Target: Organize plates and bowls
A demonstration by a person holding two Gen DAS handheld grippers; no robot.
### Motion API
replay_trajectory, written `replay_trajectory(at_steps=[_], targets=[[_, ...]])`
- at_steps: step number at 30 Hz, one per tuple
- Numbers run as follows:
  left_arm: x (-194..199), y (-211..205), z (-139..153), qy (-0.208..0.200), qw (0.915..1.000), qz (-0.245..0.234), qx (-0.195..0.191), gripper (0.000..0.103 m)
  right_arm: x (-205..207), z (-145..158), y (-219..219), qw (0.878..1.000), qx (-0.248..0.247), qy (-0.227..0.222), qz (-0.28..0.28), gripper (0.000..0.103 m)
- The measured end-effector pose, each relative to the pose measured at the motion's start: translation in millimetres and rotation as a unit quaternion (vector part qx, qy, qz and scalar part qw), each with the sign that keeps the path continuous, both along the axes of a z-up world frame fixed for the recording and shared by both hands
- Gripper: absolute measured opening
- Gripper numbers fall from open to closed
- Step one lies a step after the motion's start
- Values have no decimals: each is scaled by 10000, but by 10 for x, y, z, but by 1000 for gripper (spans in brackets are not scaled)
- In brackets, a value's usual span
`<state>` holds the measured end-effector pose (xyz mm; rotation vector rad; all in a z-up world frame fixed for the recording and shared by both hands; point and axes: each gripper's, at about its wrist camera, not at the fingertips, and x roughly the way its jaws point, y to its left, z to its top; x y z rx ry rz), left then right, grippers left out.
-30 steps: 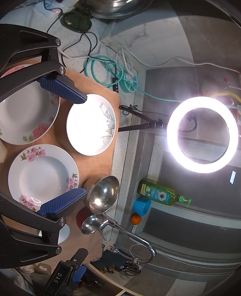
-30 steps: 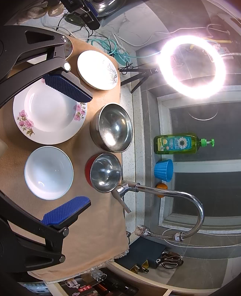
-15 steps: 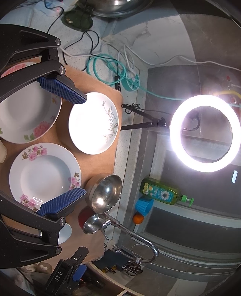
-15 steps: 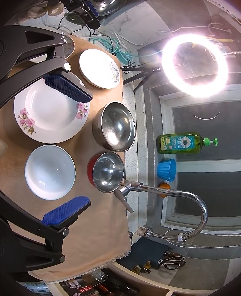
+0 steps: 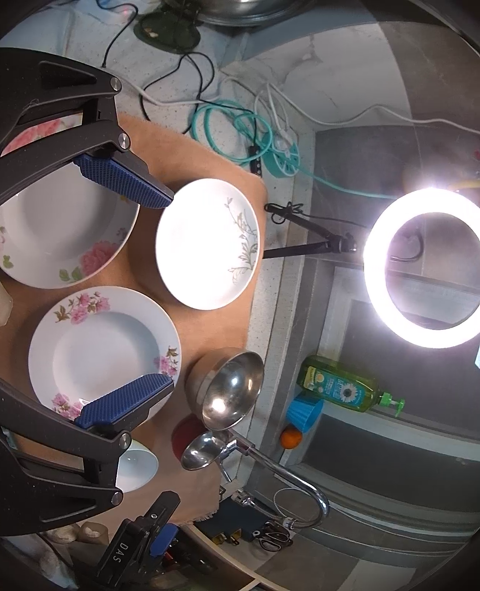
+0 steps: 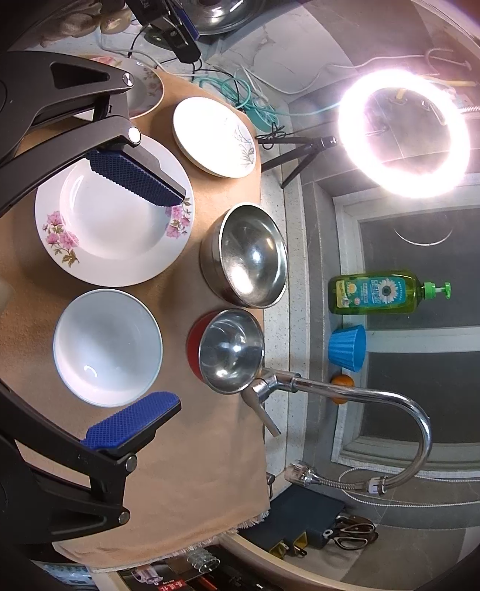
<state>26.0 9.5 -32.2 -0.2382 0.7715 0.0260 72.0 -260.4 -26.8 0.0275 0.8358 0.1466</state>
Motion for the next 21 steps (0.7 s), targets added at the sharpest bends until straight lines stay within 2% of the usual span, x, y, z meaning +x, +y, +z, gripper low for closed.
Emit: replay_trajectory(at_steps=[2,6,11,18,20,21], targets=[[18,34,-52,97,9999,-7,-104,88,-2,-31,1,10000,45,59,53,97],[66,80,-160,306,9992,-75,-259,82,-12,-107,-5,9996,141,202,147,94],[147,108,-326,632,9968,-277,-410,75,-46,-244,-22,9981,297,489,233,77],[245,85,-602,1147,9887,-700,-665,47,-171,-554,-49,9904,649,1129,456,50],[253,65,-657,1246,9863,-812,-714,43,-213,-612,-49,9875,754,1283,520,41],[259,54,-681,1286,9853,-858,-730,42,-240,-644,-48,9858,806,1356,568,40]])
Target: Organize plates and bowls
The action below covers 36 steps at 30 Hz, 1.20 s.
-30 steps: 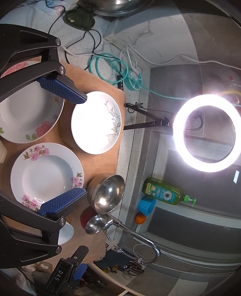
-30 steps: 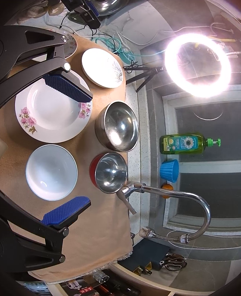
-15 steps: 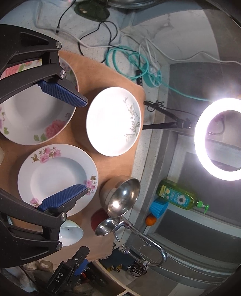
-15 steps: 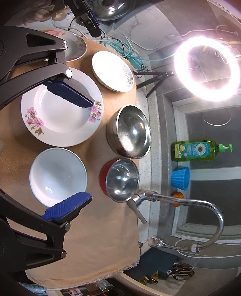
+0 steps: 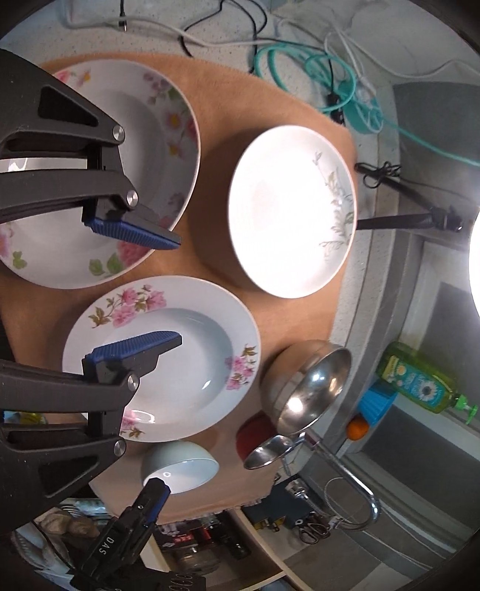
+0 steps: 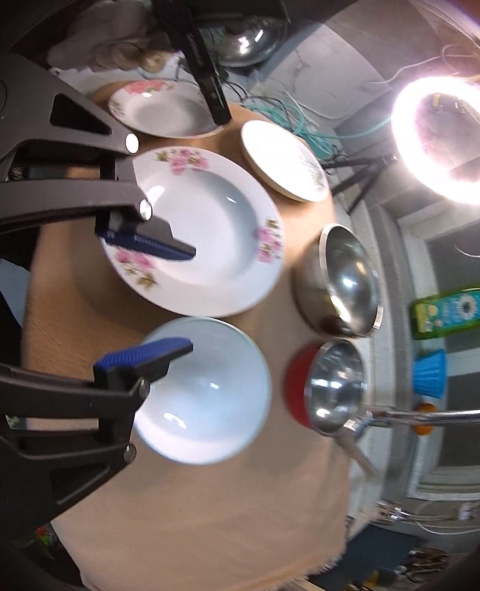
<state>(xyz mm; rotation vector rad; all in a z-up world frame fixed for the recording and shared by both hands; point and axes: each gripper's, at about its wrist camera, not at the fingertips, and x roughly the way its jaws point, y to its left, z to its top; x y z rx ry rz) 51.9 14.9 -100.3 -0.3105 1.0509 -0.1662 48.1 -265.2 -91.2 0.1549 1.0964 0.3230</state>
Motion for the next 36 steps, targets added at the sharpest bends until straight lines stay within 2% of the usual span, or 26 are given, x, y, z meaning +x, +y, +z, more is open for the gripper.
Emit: replay_trajectory(at_steps=[3,9,12,15,18,36], targets=[[28,-23,-50,98,9998,-135,-84,35,-67,-80,10,9995,186,194,152,38],[169,-32,-150,311,9990,-279,-145,34,-151,-321,-57,9956,613,697,98,31],[234,-14,-196,420,9986,-296,-136,34,-148,-441,-118,9915,907,932,-29,23],[296,9,-228,487,9983,-301,-103,34,-155,-481,-138,9900,1028,966,-89,21],[353,16,-259,578,9977,-324,-159,27,-156,-488,-116,9896,1090,940,-78,21],[552,62,-454,1006,9932,-325,-491,20,-63,-671,-190,9818,1530,1119,-153,17]])
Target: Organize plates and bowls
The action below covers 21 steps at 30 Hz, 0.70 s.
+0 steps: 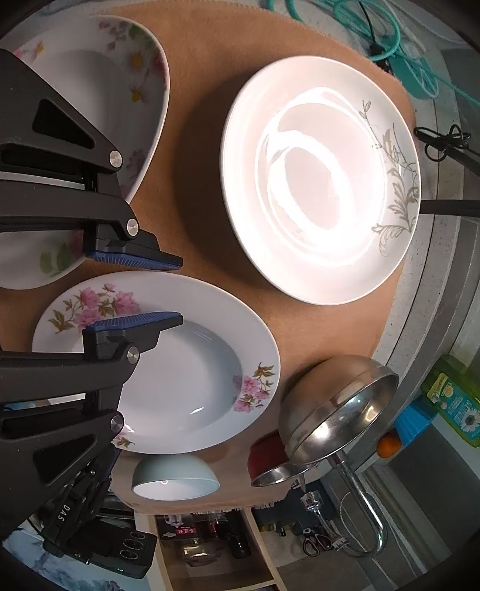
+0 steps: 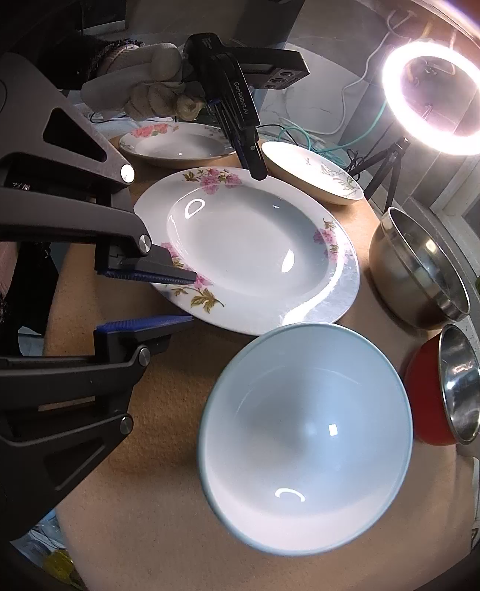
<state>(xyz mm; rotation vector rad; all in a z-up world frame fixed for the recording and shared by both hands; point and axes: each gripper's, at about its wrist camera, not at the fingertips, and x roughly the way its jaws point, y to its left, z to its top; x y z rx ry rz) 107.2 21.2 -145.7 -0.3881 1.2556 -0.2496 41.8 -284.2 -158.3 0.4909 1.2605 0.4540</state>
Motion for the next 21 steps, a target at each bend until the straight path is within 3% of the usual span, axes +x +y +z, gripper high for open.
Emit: replay_trajectory(at_steps=[9,21], targets=[[30,-34,-15,18,9999,-88,71,20,43,-57,-31,9999,143,84,-12,15],[-53,-115,9,-58,9992,-249,310,20,34,-13,-2,9999,-71,4,127,15]])
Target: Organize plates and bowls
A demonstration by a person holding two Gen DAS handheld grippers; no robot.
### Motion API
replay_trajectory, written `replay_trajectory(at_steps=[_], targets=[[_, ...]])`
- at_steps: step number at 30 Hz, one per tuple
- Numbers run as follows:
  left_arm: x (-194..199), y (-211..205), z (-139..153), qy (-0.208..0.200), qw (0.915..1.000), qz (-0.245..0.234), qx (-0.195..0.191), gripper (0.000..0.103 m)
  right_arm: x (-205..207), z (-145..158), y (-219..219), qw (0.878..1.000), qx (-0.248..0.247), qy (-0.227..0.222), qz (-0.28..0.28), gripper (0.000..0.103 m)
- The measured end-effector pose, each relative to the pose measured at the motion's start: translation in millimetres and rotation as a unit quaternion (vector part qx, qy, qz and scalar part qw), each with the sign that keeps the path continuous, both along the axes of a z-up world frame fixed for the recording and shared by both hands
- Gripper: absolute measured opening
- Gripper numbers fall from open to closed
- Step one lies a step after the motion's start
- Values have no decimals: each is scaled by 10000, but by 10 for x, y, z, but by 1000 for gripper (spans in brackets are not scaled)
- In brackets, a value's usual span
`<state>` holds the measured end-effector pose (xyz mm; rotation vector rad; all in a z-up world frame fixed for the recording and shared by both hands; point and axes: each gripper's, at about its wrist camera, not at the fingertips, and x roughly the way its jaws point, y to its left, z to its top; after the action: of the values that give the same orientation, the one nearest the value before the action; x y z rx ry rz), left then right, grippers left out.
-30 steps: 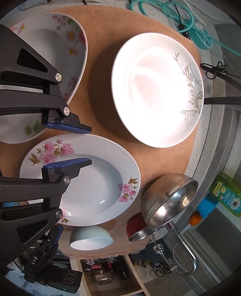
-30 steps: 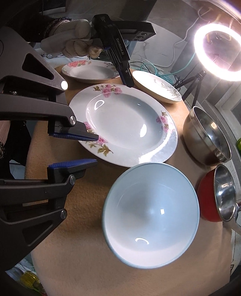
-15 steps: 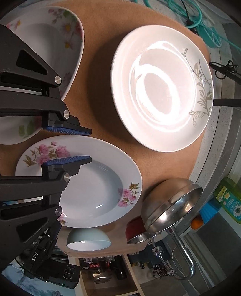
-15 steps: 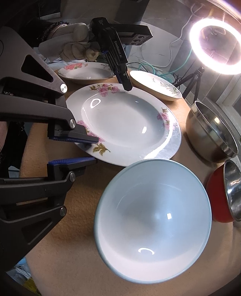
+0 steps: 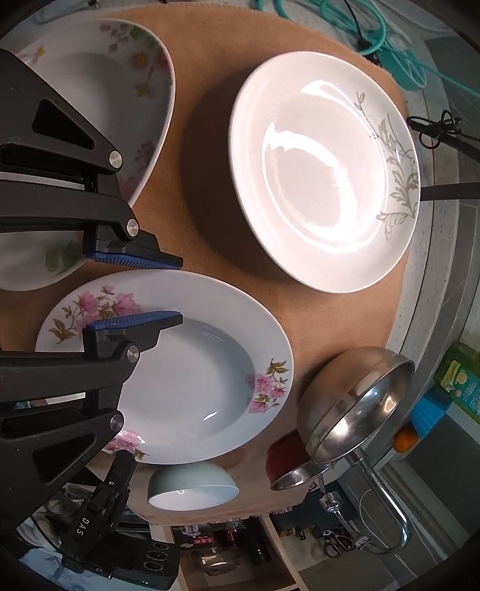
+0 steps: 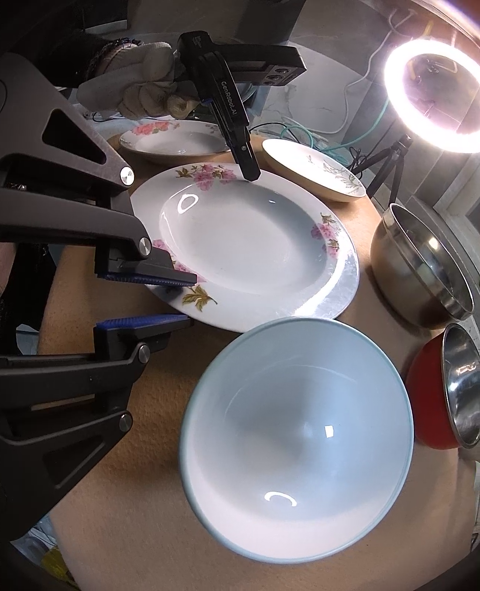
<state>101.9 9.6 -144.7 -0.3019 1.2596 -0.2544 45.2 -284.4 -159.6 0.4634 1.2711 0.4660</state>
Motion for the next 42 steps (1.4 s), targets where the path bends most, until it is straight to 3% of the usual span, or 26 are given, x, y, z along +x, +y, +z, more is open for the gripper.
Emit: replay_trajectory(at_steps=[18,42], targets=[[-162,-169,37,-69,9993,-261,246,21,-133,-26,48,9999,-50,84,108,16],[-380,-303,40,-80,9989,-368,288,21,-243,-57,103,9991,-141,208,332,17]])
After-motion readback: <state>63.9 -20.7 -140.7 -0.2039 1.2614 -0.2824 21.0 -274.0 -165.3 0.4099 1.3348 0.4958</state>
